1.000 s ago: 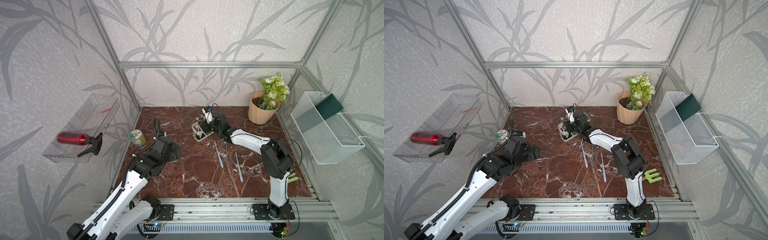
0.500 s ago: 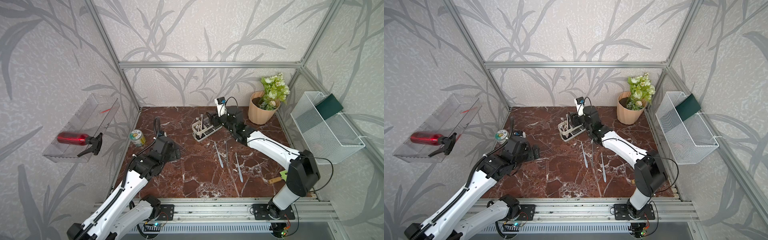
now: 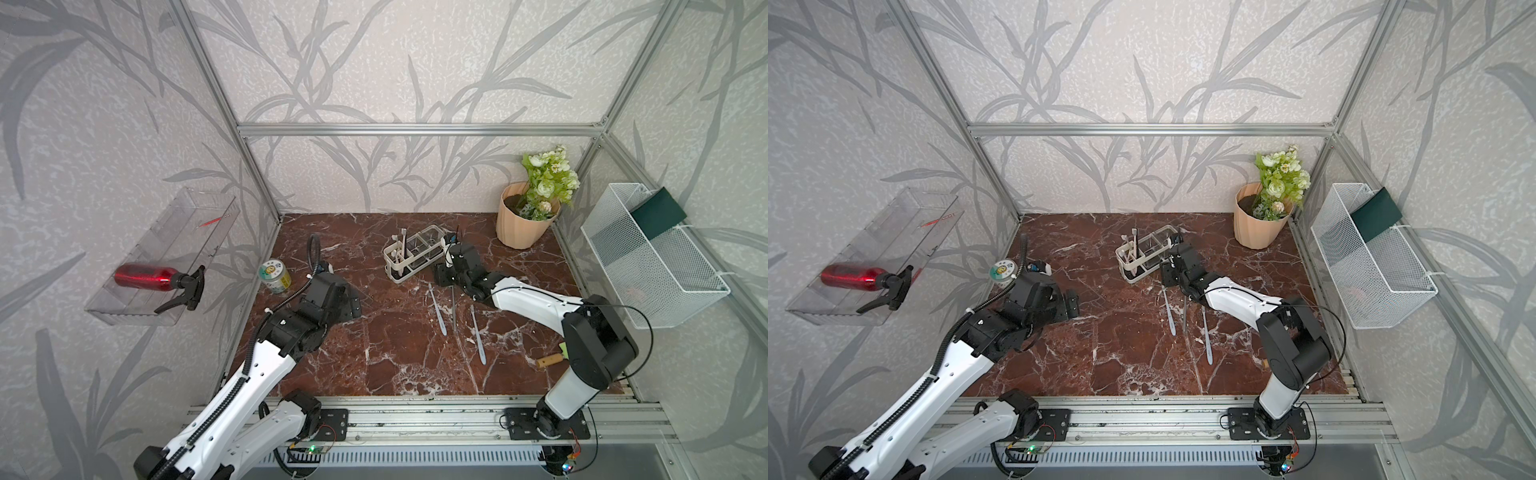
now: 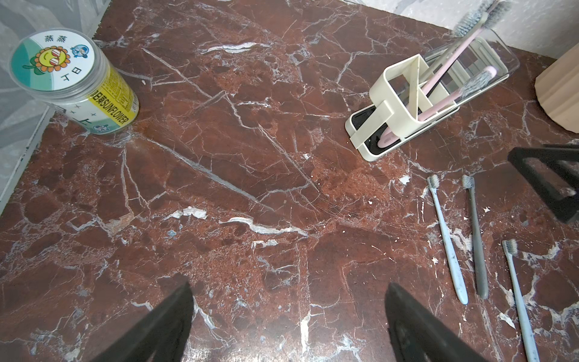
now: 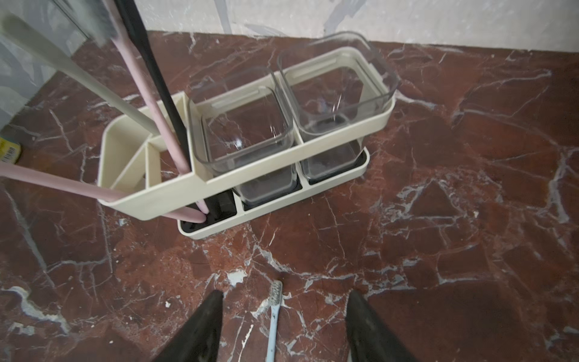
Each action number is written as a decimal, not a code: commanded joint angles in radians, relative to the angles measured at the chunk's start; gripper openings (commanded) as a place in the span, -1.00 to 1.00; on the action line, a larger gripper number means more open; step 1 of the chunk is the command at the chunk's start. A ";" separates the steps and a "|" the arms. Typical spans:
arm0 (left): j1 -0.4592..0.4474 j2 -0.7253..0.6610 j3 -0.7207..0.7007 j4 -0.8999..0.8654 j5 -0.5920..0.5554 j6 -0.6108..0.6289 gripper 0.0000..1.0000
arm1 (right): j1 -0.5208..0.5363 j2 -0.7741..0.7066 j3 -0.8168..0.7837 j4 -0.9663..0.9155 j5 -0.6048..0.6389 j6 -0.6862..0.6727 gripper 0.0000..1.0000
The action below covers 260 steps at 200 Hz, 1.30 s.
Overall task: Place the toothbrush into the toothbrush holder
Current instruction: Pick up the toothbrush from the center of the board.
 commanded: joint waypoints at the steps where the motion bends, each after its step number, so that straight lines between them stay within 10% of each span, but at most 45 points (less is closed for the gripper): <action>1: 0.006 0.000 -0.008 -0.007 -0.010 0.000 0.89 | 0.000 0.054 0.035 -0.023 -0.008 0.022 0.23; 260: 0.007 0.010 -0.009 -0.010 -0.022 -0.008 0.89 | 0.037 0.333 0.165 -0.139 -0.028 0.037 -0.16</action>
